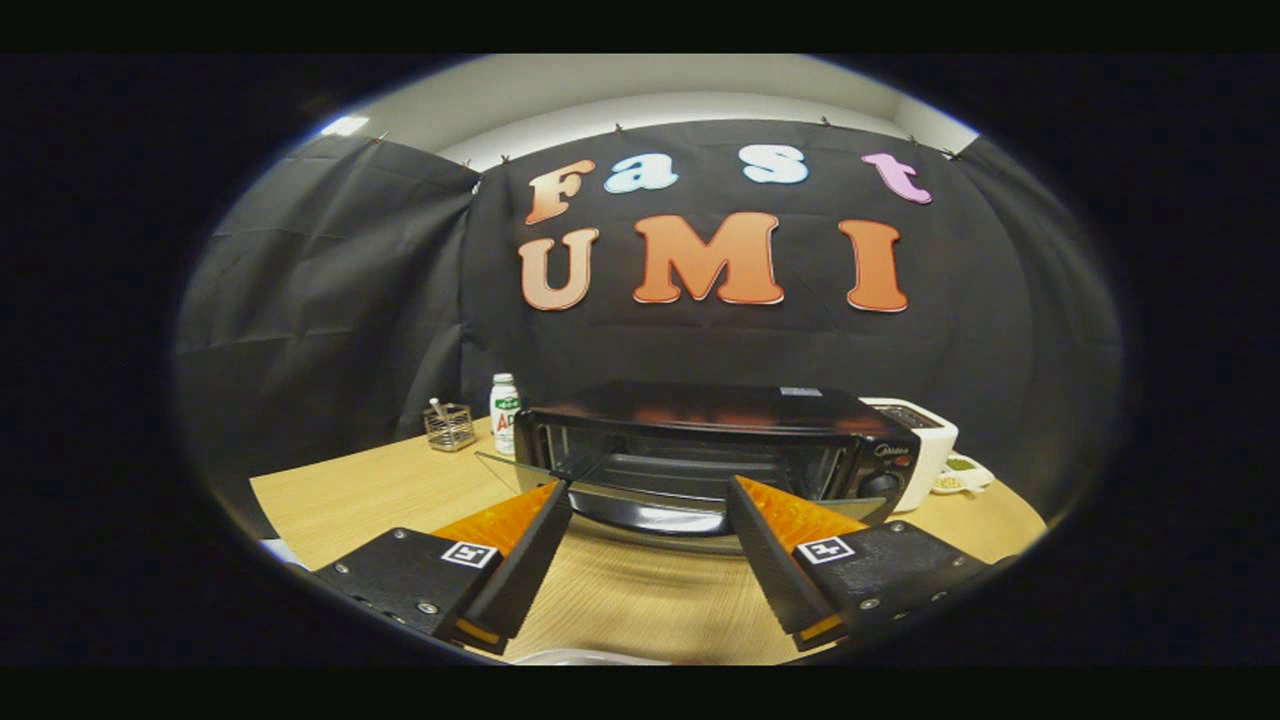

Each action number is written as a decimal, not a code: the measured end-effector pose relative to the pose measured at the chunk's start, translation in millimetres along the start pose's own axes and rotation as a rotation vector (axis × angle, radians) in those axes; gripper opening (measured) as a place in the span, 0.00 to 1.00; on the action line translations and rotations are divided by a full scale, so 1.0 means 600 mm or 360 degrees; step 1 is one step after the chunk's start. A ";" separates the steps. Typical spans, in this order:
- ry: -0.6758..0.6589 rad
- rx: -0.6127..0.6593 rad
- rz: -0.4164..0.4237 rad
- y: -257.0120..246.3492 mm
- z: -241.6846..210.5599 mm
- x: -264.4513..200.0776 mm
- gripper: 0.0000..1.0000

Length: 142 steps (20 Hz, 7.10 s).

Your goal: Open the toaster oven, put the food inside, and close the toaster oven door.

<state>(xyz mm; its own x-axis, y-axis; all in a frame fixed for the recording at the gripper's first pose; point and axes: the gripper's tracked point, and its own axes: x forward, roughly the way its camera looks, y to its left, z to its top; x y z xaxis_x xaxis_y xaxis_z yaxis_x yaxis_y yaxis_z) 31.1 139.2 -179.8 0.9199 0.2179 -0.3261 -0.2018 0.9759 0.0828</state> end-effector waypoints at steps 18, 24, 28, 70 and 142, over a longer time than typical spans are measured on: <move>0.0672 0.0359 0.0261 0.041 -0.209 -0.104 0.81; 0.0807 0.0526 0.0280 0.046 -0.219 -0.097 0.77; 0.0787 0.0512 0.0301 0.045 -0.213 -0.102 0.78; 0.0396 0.1043 0.0273 0.054 -0.146 -0.145 0.67; 0.0787 0.0322 -0.0050 -0.017 -0.269 -0.112 0.91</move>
<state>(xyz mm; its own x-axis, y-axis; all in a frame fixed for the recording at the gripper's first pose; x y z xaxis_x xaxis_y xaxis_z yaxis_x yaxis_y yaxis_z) -83.1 116.4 -310.9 0.6461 0.2151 -0.7323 -0.0628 0.9712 0.2299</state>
